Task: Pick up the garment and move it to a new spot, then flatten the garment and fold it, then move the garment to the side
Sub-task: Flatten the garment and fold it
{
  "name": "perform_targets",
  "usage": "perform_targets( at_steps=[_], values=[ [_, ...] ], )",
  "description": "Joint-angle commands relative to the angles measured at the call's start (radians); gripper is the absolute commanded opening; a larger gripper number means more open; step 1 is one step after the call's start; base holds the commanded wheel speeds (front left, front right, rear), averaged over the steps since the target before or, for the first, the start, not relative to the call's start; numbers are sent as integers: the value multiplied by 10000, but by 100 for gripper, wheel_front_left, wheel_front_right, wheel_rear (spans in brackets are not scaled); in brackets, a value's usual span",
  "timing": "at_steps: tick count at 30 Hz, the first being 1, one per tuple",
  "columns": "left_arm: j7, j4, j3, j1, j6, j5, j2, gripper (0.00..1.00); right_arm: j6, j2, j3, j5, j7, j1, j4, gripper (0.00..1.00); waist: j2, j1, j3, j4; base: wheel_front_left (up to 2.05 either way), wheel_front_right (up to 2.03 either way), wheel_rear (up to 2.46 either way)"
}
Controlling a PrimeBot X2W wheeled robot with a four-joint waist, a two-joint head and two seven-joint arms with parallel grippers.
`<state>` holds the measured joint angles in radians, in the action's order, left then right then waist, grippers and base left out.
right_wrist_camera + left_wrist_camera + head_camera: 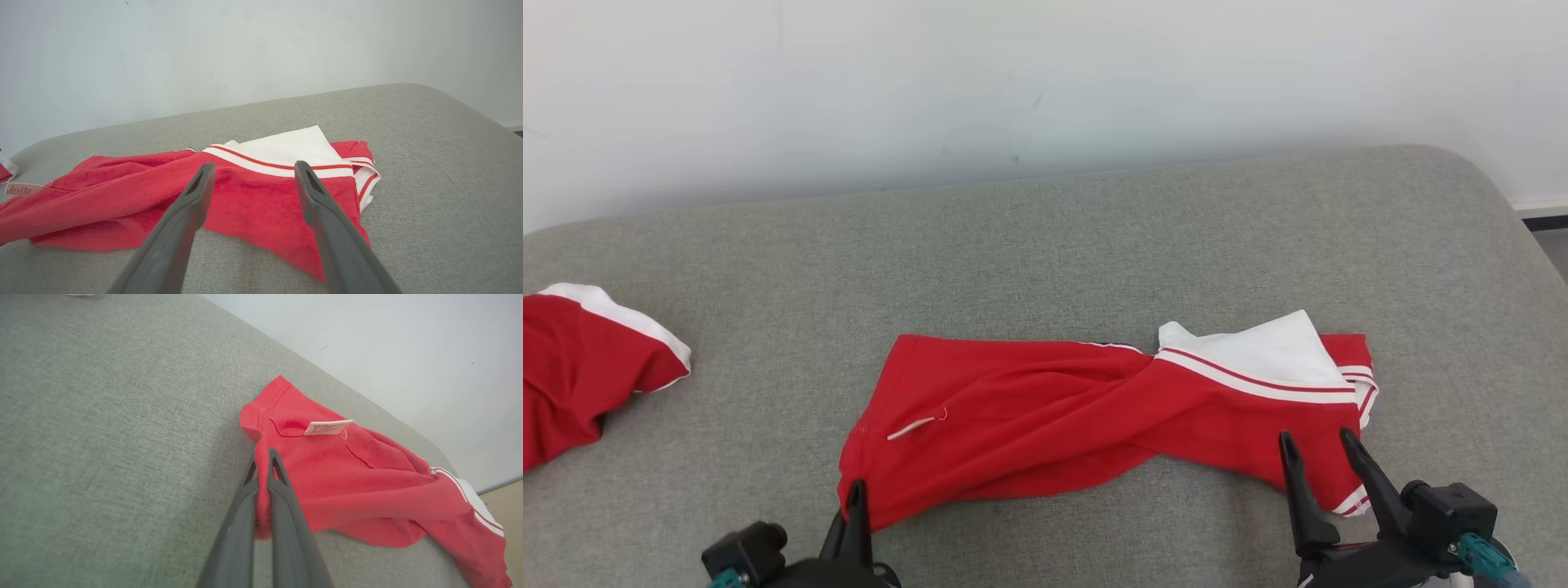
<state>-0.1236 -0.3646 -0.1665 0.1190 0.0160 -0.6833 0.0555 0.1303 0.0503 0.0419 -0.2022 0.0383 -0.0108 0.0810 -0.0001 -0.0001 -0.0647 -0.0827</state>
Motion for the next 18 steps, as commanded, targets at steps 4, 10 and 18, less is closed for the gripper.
perform_targets(
  at_steps=[4, 10, 18],
  values=[
    [-137, 54, -81, -415, -93, 16, 14, 94, 9, 2, -71, -25, -39, -101, -18, 100, 1, 1, 83, 39, 0, 0, 0],
    [-608, 145, -222, -839, -52, 450, 238, 100, 9, 2, -121, -12, -67, -218, 24, 100, 1, 1, 316, 38, 0, 0, 0],
    [-1393, 793, -340, -1430, -161, 1965, 902, 100, 9, 2, -508, 109, -135, -391, -160, 100, 1, 1, 728, 147, 0, 0, 0]
  ],
)
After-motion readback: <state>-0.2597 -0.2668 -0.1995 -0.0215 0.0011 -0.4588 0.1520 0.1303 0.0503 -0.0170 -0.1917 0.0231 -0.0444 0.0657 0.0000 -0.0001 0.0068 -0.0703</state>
